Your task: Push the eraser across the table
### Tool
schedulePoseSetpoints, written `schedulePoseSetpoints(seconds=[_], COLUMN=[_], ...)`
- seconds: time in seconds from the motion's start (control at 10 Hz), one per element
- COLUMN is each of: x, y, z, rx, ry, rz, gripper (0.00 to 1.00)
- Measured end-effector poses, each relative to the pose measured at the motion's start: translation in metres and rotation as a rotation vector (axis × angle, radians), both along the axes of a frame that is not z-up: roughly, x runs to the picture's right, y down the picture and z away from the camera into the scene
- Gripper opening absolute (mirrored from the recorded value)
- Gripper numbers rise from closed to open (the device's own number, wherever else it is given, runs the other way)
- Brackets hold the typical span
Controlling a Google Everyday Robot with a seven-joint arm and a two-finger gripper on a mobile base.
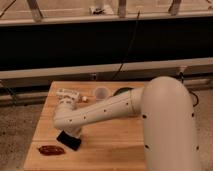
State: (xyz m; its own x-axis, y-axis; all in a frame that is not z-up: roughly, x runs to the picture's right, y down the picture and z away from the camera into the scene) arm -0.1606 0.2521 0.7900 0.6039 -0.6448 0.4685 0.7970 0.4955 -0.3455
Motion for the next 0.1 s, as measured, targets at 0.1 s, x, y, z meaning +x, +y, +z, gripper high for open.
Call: schedulePoseSetpoints(seconds=[0.1], x=[-0.0023], y=[-0.0013], z=[-0.001], rx=[0.002], ry=[-0.003], rz=[-0.003], gripper=[0.02])
